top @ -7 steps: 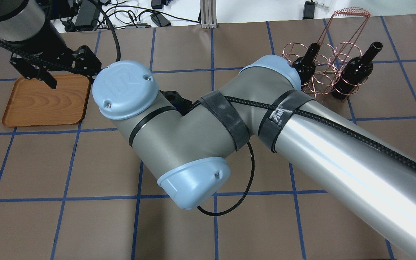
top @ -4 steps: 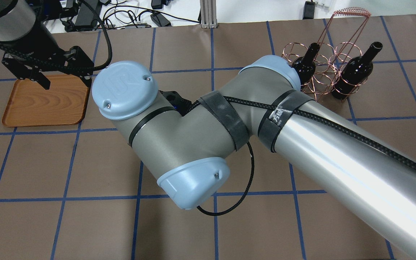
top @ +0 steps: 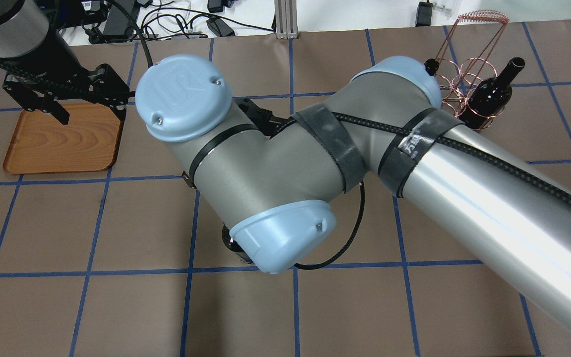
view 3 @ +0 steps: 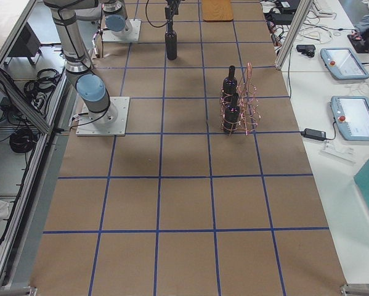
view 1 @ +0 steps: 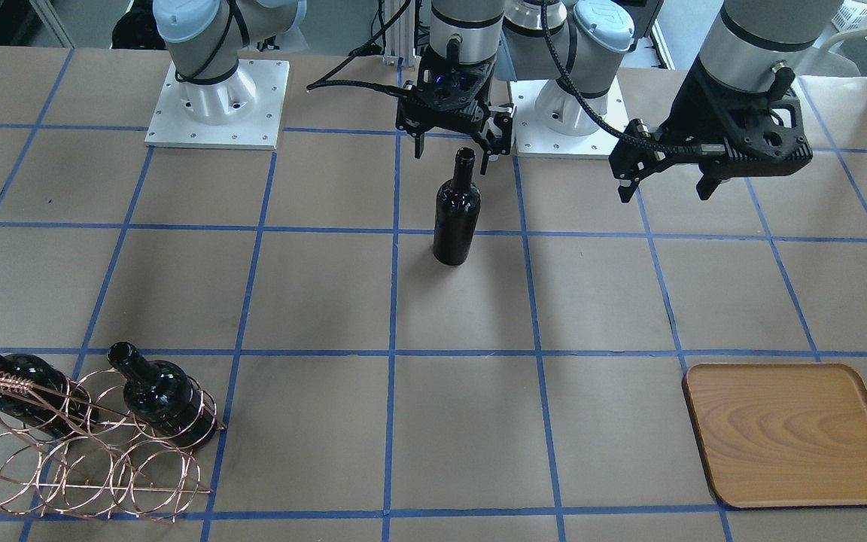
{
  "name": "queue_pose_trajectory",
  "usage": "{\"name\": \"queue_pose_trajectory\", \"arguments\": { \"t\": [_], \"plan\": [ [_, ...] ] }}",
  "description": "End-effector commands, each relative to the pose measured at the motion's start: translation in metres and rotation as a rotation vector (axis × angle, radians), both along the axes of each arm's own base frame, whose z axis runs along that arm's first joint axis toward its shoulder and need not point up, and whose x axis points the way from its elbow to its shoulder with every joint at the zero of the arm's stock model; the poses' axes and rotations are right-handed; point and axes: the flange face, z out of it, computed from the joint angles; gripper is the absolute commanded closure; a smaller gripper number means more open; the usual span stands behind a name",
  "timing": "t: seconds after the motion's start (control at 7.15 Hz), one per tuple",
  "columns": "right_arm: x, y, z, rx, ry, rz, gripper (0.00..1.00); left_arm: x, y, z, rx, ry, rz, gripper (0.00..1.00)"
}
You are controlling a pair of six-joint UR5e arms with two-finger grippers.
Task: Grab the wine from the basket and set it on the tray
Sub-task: 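Stand the bottle upright on the table and release with the right gripper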
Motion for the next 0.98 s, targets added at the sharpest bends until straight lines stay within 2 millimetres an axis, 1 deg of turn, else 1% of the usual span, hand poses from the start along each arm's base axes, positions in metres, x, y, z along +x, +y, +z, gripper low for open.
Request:
{"name": "queue_pose_trajectory", "arguments": {
  "t": [0.0,0.14,0.28,0.42,0.56,0.7,0.84],
  "plan": [
    [-0.076,-0.031,0.035,0.018,0.03,0.11,0.0,-0.001,-0.002,-0.002,-0.001,0.004,0.001,0.0],
    [-0.124,-0.046,0.05,0.039,0.039,0.144,0.0,-0.001,-0.002,-0.003,0.0,0.004,-0.008,0.0],
    [-0.17,-0.059,0.064,0.046,0.045,0.18,0.0,-0.001,-0.007,-0.008,0.005,0.004,-0.017,0.0],
    [-0.214,-0.068,0.074,0.061,0.051,0.218,0.0,-0.008,-0.007,-0.01,0.007,0.009,-0.014,0.0],
    [-0.25,-0.071,0.089,0.042,0.053,0.257,0.0,-0.025,-0.001,-0.005,-0.006,0.016,-0.036,0.0],
    [-0.269,-0.076,0.092,0.034,0.04,0.284,0.0,-0.056,0.012,0.003,-0.022,0.018,-0.035,0.0],
    [-0.274,-0.077,0.094,0.027,0.042,0.298,0.0,-0.093,0.024,0.002,-0.017,0.02,-0.053,0.0]
  ]
}}
